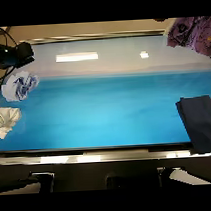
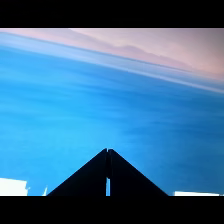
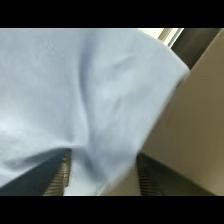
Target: Fold the clothes and pants, and hang the long-sleeved shirts on hangers.
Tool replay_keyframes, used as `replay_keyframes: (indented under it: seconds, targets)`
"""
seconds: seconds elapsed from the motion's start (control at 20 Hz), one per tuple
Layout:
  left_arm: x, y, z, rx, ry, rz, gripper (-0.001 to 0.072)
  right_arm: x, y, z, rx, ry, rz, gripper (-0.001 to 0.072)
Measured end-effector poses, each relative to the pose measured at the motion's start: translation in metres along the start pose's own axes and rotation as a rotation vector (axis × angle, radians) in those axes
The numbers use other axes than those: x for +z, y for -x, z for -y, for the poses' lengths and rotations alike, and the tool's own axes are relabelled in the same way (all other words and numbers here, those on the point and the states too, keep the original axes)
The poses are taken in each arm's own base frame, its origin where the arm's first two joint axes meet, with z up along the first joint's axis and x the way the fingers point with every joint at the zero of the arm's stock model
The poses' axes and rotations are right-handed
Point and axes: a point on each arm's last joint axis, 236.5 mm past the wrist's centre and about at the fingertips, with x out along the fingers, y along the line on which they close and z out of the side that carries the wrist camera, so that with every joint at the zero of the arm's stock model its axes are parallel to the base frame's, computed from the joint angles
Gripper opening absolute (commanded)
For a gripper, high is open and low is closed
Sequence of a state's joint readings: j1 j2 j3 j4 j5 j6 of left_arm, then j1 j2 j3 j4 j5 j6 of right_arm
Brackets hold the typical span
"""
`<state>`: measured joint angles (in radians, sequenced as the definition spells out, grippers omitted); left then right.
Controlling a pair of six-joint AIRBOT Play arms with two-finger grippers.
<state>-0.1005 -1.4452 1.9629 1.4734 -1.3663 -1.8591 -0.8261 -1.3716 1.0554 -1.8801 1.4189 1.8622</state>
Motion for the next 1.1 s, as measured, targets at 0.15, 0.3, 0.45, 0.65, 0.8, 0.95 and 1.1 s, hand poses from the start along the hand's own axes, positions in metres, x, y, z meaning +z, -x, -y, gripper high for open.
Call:
replay_keyframes:
  seconds: [0.15,0.3,0.45,0.65,0.8,0.95,1.1]
  targets:
    - [0.0,0.0,0.0,0.0,0.0,0.0,0.0018,-0.002,0.005,0.006,-0.014,-0.005,0.0,0.0476]
    - [0.0,0.0,0.001,-0.002,0.0,0.0,0.0018,0.02,0.035,-0.006,0.071,-0.03,0.133,0.0333]
    - [0.0,0.0,0.001,-0.005,0.001,-0.001,0.0018,0.057,0.105,-0.059,0.269,0.041,0.407,0.0236]
    - [-0.005,0.0,0.0,0.0,-0.011,-0.023,0.0017,0.038,0.217,-0.184,0.533,0.332,0.701,0.0032]
    - [-0.013,0.001,0.0,0.005,-0.047,-0.052,0.0017,-0.04,0.274,-0.279,0.687,0.607,0.806,0.0032]
    - [-0.022,0.006,0.006,-0.003,-0.115,-0.068,0.0017,-0.131,0.301,-0.337,0.792,0.845,0.842,0.0032]
    - [-0.037,0.015,0.013,-0.018,-0.181,-0.066,0.0017,-0.209,0.308,-0.364,0.846,1.036,0.839,0.0032]
